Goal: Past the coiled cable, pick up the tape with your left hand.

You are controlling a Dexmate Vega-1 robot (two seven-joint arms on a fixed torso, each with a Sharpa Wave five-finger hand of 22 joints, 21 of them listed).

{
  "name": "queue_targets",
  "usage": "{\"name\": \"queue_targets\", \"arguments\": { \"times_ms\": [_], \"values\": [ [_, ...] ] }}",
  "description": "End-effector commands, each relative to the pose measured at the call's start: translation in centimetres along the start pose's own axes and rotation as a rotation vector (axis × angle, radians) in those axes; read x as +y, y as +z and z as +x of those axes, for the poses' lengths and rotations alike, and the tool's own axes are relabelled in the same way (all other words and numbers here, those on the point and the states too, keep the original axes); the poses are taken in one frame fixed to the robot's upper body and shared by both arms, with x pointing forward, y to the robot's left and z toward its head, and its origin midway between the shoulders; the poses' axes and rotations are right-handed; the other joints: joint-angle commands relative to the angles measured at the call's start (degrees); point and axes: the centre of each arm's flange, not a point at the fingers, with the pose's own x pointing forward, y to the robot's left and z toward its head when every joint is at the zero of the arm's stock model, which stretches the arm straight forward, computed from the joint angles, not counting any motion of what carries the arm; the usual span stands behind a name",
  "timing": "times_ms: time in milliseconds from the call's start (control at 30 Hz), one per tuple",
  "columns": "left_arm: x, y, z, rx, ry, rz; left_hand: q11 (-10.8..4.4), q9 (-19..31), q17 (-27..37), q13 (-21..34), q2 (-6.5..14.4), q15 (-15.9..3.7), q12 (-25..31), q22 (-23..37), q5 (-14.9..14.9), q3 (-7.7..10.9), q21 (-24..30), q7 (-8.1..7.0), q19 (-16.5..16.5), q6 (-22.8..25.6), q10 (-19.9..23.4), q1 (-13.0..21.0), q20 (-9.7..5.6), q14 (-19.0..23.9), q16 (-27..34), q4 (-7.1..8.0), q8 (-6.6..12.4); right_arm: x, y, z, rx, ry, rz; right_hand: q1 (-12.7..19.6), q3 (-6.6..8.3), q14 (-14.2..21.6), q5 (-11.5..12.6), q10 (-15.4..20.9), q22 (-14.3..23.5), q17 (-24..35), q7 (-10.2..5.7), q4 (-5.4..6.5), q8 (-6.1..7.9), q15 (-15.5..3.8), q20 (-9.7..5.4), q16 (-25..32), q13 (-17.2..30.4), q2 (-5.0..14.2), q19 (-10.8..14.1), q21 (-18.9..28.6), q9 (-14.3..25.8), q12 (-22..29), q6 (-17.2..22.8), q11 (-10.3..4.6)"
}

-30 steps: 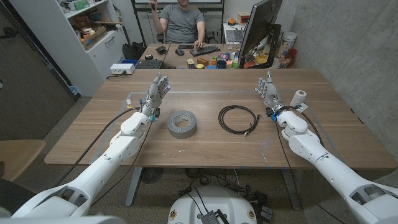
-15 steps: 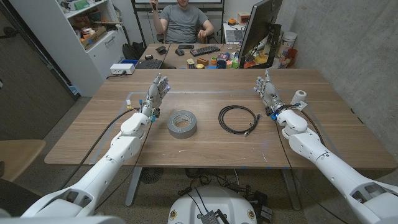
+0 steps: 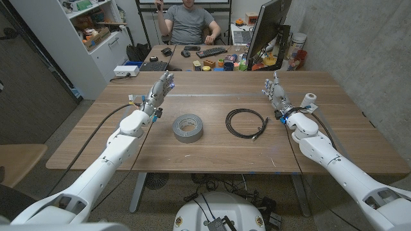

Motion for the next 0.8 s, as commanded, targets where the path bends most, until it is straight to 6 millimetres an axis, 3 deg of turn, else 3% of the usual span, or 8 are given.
{"name": "queue_targets", "arguments": {
  "times_ms": [33,433,600,800],
  "values": [
    [0.8,3.9,0.2,-0.063,-0.063,0.285,-0.34,0.1,0.1,0.3,-1.5,-0.7,0.4,0.2,0.1,-0.69,0.4,-0.2,0.7,1.4,1.1,-0.5,-0.11,0.2,0.3,-0.3,0.59,-0.1,0.1,0.1,0.005,-0.002,-0.011,0.1,-0.55,-1.2,0.4,0.2,0.2,0.3,0.03,-0.04,0.46,0.14,0.04,0.4,0.1,1.37,0.0,-0.3,0.1,0.2,-0.1,-0.1],
    [0.8,6.7,-0.6,-0.085,-0.153,0.561,-0.74,0.1,0.1,0.3,-2.4,-0.97,0.8,0.1,0.3,-1.21,0.6,-0.41,1.6,2.4,2.6,-0.5,-0.13,0.9,0.4,-0.59,0.77,0.1,0.0,0.3,0.004,-0.003,-0.017,0.1,-0.57,-1.1,0.4,0.3,0.2,0.2,0.03,-0.05,0.44,0.15,0.15,0.4,0.1,1.42,0.0,-0.4,0.1,0.2,-0.2,0.0],
    [0.1,7.3,-1.3,-0.106,-0.176,0.654,-1.69,0.1,-0.1,0.3,-3.6,-1.27,1.3,0.0,0.6,-1.16,0.8,-0.61,2.9,3.9,4.7,1.3,-0.29,2.0,0.7,-2.16,1.15,0.2,0.4,0.5,-0.003,-0.003,-0.029,0.1,-0.59,-1.1,0.4,0.3,0.2,0.2,-0.03,-0.05,0.44,0.15,0.18,0.4,0.1,1.46,0.0,-0.5,0.1,0.2,-0.1,-0.18],
    [-0.4,7.2,-2.2,-0.112,-0.206,0.721,-1.7,0.1,-0.2,0.4,-4.4,-1.49,1.6,0.0,0.9,-0.89,1.0,-0.73,4.1,5.0,6.2,3.2,-0.14,2.9,0.8,-3.82,1.42,0.2,0.3,0.7,-0.004,-0.014,-0.026,0.1,-0.6,-1.0,0.4,0.3,0.2,0.2,-0.02,-0.05,0.44,0.17,0.24,0.5,0.1,1.48,0.1,-0.6,0.1,0.2,-0.1,-0.21]
  ]
}}
